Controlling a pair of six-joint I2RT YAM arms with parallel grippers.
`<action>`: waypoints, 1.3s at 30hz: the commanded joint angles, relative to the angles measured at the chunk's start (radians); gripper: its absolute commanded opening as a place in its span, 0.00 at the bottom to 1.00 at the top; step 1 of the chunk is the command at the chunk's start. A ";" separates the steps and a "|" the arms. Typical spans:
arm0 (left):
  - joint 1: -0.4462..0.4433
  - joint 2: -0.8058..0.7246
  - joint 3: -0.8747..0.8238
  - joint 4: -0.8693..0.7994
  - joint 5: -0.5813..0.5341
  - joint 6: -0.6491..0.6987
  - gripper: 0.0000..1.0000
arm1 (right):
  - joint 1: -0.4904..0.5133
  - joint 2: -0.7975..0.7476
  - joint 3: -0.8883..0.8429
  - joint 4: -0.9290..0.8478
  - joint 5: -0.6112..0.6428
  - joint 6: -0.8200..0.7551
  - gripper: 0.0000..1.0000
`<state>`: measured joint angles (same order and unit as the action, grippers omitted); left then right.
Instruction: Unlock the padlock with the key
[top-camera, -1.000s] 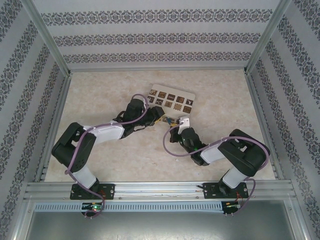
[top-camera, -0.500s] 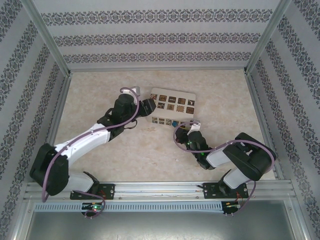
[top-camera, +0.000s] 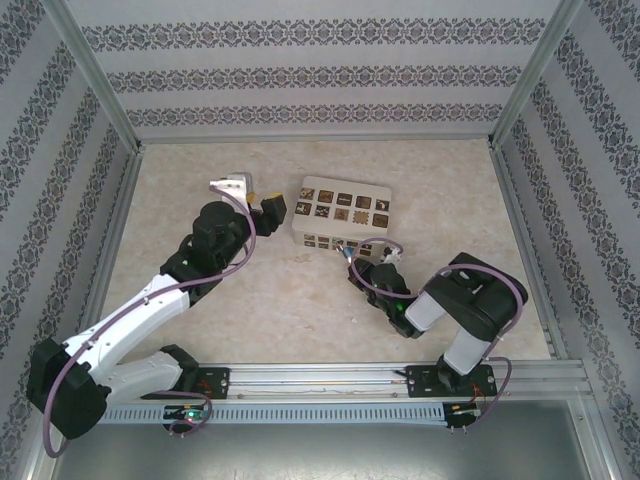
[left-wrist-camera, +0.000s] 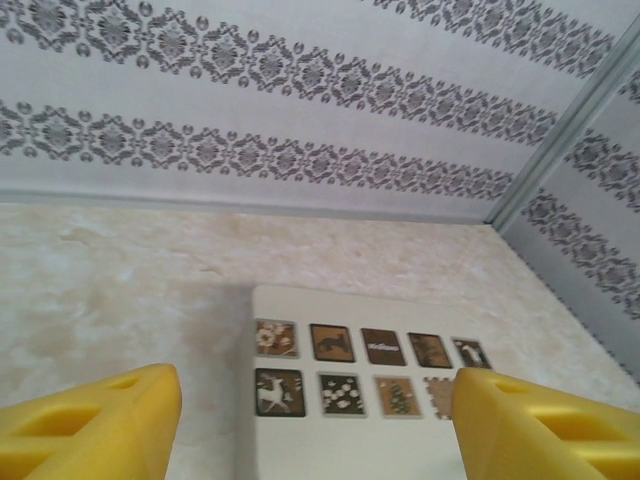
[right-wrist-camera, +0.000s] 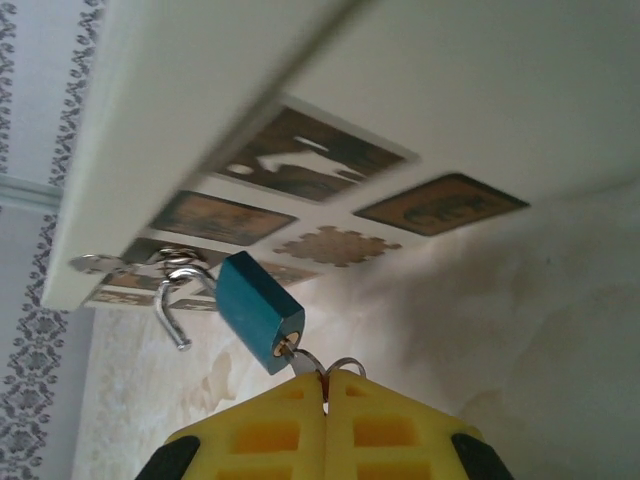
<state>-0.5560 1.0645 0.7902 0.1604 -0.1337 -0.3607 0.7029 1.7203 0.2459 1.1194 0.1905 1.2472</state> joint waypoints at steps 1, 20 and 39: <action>0.005 -0.035 -0.028 0.018 -0.058 0.075 0.72 | 0.021 0.067 0.037 0.081 0.013 0.135 0.00; 0.012 -0.035 -0.014 -0.028 -0.128 0.083 0.80 | 0.062 0.047 0.015 0.017 0.142 0.236 0.33; 0.247 0.167 0.121 -0.196 0.244 -0.233 0.90 | -0.144 -0.497 -0.024 -0.439 -0.052 -0.136 0.98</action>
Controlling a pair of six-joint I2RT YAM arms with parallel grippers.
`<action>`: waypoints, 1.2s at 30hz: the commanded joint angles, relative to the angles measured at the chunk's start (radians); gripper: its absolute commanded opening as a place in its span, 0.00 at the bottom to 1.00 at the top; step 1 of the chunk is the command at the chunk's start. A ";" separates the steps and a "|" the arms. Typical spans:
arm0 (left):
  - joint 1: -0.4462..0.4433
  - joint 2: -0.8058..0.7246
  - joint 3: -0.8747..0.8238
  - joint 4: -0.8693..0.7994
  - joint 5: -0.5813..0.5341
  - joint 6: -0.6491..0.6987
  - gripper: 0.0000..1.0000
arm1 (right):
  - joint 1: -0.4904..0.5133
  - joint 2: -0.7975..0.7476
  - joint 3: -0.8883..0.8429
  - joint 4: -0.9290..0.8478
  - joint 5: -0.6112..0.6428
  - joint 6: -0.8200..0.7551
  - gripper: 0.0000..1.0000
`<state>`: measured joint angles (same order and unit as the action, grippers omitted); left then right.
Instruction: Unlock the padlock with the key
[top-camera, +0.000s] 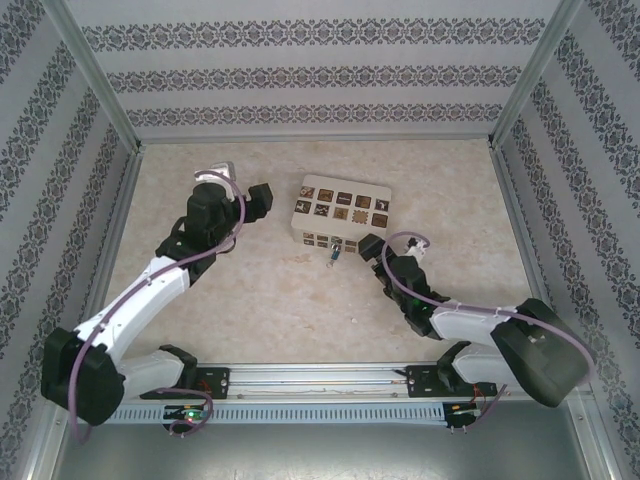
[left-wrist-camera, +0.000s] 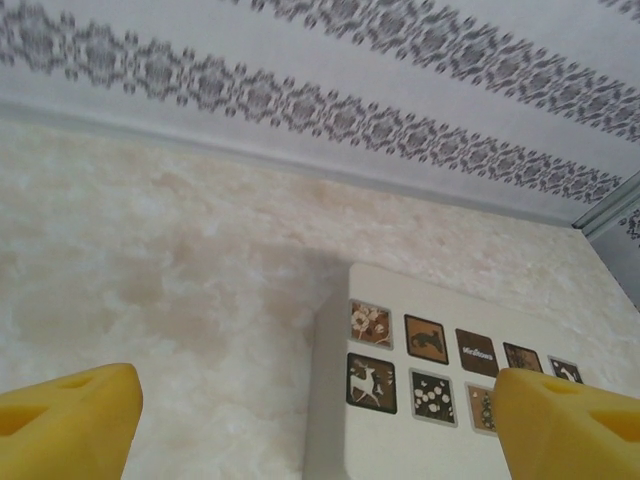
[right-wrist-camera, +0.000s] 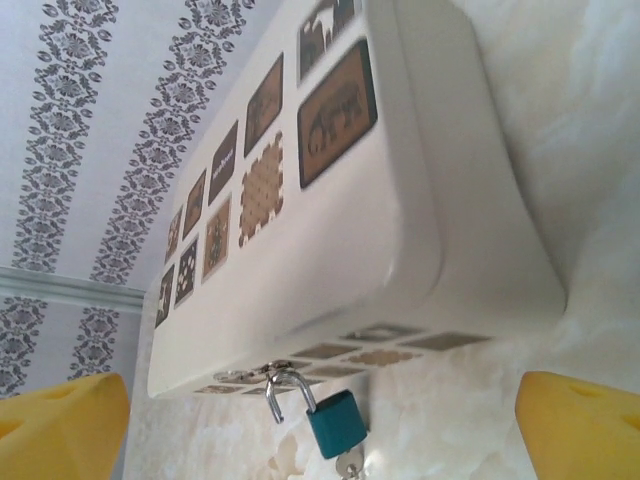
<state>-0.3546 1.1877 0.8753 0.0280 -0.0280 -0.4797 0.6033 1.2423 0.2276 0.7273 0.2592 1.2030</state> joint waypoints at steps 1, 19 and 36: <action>0.063 0.073 0.048 -0.071 0.175 -0.127 0.90 | -0.060 -0.025 -0.015 -0.035 -0.146 -0.092 0.98; 0.085 0.562 0.298 -0.052 0.518 -0.152 0.72 | -0.101 0.096 0.013 0.149 -0.324 -0.051 0.98; 0.059 0.746 0.364 -0.108 0.640 -0.153 0.61 | -0.110 0.167 0.074 0.135 -0.330 -0.128 0.98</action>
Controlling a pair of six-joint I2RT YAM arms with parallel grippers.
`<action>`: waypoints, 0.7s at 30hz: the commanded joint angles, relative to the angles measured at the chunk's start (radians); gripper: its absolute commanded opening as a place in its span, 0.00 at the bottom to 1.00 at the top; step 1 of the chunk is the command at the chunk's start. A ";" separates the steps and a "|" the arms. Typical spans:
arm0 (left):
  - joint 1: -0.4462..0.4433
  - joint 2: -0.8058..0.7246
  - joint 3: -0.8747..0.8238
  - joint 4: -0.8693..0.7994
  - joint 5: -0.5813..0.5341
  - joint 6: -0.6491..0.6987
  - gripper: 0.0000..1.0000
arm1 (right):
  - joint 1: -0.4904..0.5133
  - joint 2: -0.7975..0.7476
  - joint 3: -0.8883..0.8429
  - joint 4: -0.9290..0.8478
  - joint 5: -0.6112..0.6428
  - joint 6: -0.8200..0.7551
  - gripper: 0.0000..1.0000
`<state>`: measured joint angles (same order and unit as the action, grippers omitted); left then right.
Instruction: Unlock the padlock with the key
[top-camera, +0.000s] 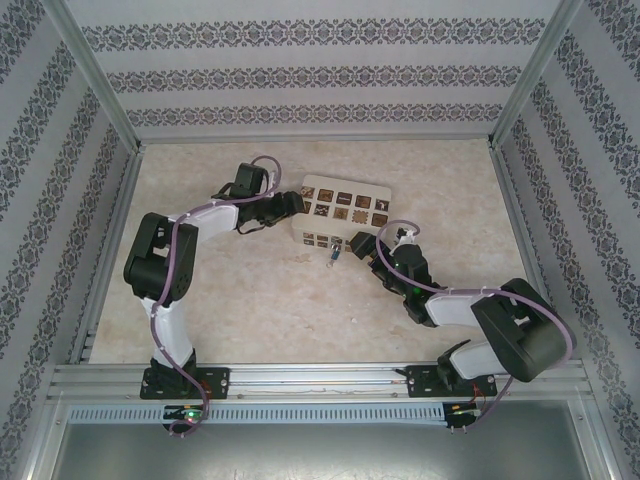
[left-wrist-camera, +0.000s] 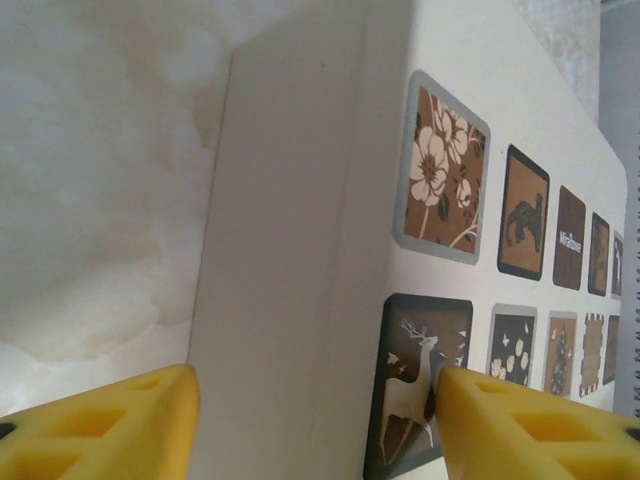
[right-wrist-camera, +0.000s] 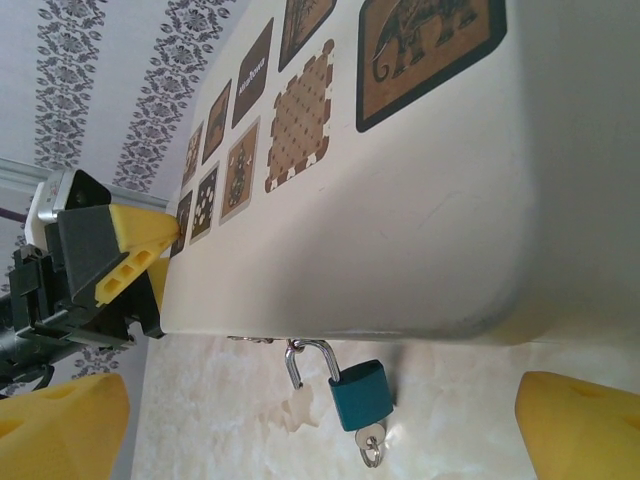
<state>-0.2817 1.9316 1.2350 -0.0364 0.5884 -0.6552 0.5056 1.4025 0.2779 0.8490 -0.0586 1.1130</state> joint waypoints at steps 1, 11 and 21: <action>-0.014 0.000 -0.004 -0.055 0.023 0.027 0.61 | -0.013 0.006 0.027 0.007 -0.015 -0.045 0.98; -0.031 -0.084 -0.167 -0.064 -0.022 0.009 0.56 | -0.063 0.004 0.093 -0.044 -0.057 -0.219 0.98; -0.062 -0.177 -0.319 0.004 -0.036 -0.069 0.54 | -0.141 0.115 0.192 0.040 -0.209 -0.347 0.98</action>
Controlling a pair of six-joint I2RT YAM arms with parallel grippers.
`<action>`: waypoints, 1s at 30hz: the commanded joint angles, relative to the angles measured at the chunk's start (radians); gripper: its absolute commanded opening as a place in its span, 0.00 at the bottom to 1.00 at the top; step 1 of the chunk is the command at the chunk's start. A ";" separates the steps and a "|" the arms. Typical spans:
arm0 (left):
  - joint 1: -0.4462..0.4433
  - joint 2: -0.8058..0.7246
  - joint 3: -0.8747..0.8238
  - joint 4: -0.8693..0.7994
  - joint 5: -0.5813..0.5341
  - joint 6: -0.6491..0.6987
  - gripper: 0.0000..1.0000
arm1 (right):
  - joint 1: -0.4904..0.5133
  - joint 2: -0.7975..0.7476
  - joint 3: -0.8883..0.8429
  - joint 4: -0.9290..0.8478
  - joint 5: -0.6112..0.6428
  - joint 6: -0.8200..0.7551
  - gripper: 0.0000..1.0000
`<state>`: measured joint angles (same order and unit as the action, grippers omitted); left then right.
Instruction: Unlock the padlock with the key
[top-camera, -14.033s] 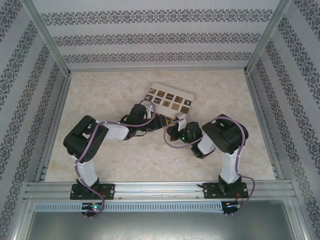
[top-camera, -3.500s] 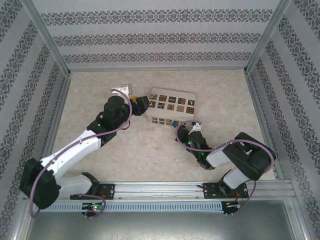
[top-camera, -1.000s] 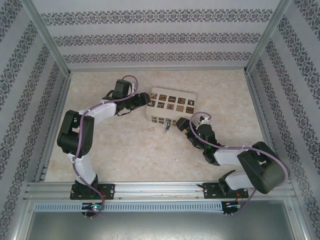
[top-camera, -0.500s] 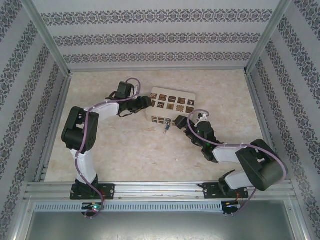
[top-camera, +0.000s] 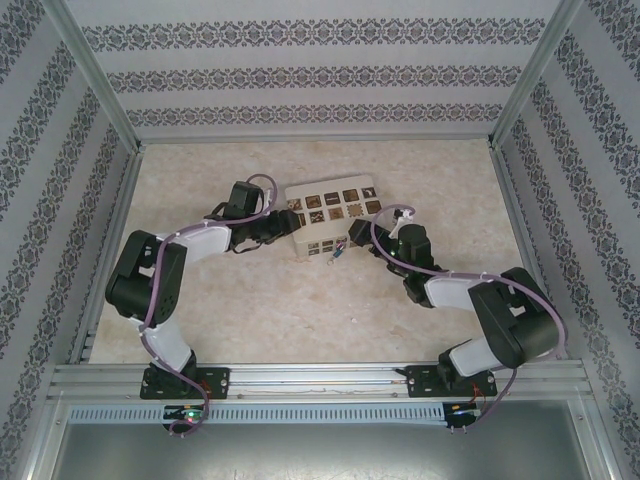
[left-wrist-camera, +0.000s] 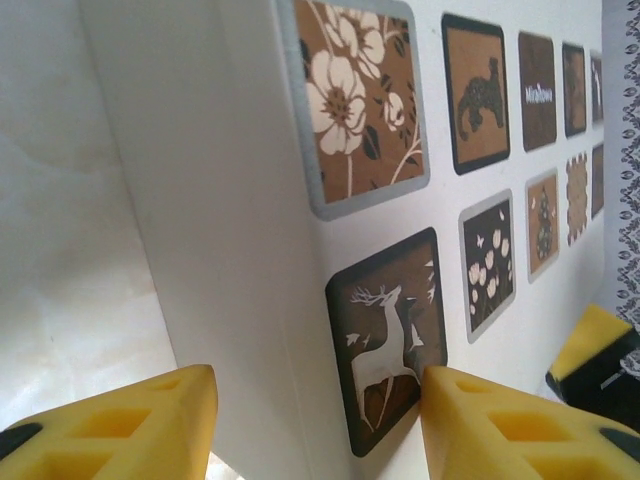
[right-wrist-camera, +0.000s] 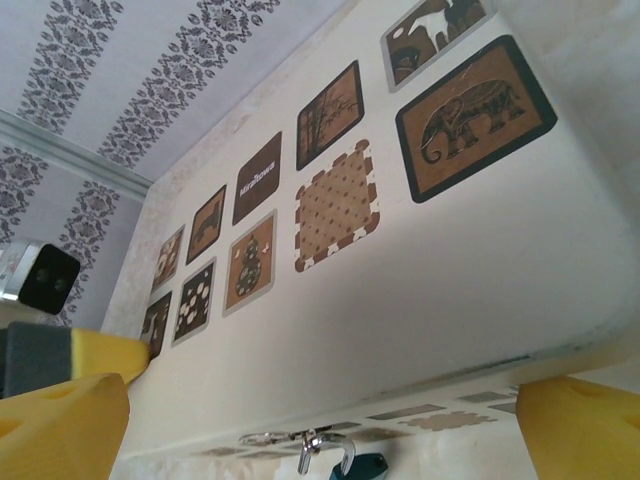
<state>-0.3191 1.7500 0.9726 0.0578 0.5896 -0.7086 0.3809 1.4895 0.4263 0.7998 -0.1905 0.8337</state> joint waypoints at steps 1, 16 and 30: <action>-0.025 -0.006 -0.067 -0.086 -0.041 -0.020 0.54 | -0.024 0.044 0.052 0.111 -0.092 -0.069 0.98; 0.000 -0.147 -0.082 -0.024 -0.107 -0.019 0.57 | -0.072 0.009 -0.019 0.166 -0.052 -0.065 0.98; 0.032 -0.331 -0.017 -0.101 -0.152 0.123 0.57 | -0.135 -0.244 -0.210 0.053 -0.154 -0.110 0.97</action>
<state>-0.2939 1.4307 0.9131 -0.0006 0.4286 -0.6380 0.2539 1.2724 0.2306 0.8639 -0.2840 0.7525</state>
